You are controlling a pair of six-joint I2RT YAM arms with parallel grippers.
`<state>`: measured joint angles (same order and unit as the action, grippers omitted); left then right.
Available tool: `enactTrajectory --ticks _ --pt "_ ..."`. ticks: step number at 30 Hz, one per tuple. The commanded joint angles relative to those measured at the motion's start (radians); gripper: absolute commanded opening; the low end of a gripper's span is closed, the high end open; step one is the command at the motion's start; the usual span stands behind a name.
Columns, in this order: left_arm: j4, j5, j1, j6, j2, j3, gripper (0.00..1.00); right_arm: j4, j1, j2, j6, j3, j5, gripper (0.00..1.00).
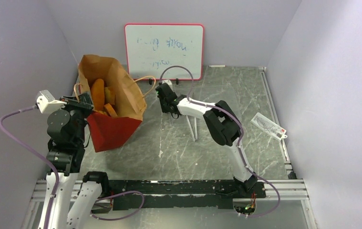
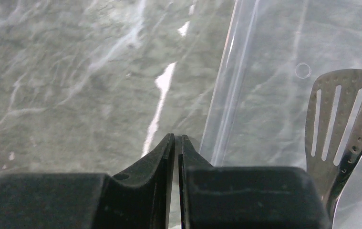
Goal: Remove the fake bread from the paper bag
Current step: Move the clamp to the center of the board.
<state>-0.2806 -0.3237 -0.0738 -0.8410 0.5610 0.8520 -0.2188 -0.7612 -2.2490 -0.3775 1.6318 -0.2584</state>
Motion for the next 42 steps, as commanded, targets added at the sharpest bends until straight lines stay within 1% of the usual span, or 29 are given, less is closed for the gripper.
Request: enactTrajectory --ticks 1,9,19,23,28,30,36,42 --pt "0.118 0.018 -0.001 0.006 -0.008 -0.009 0.07 -0.034 0.055 0.017 0.028 -0.061 -0.035 0.09" --pt "0.119 0.039 -0.001 0.009 0.001 -0.029 0.07 -0.007 0.114 0.042 0.08 -0.107 -0.021 0.08" --pt "0.125 0.094 -0.001 0.047 0.06 -0.024 0.07 0.007 0.168 0.058 0.123 -0.133 -0.021 0.08" --pt "0.126 0.111 -0.001 0.088 0.093 -0.005 0.07 0.009 0.18 0.057 0.132 -0.129 -0.02 0.08" --pt "0.119 0.143 -0.001 0.174 0.161 0.057 0.07 0.027 0.186 0.069 0.138 -0.126 -0.007 0.09" --pt "0.112 0.168 -0.001 0.226 0.199 0.095 0.07 0.05 0.187 0.084 0.138 -0.127 0.002 0.15" --pt "0.039 0.23 0.0 0.355 0.314 0.221 0.07 0.079 0.193 0.139 0.13 -0.105 0.018 0.37" --pt "-0.03 0.193 0.0 0.416 0.362 0.292 0.07 0.073 0.197 0.183 0.12 -0.071 0.05 0.49"
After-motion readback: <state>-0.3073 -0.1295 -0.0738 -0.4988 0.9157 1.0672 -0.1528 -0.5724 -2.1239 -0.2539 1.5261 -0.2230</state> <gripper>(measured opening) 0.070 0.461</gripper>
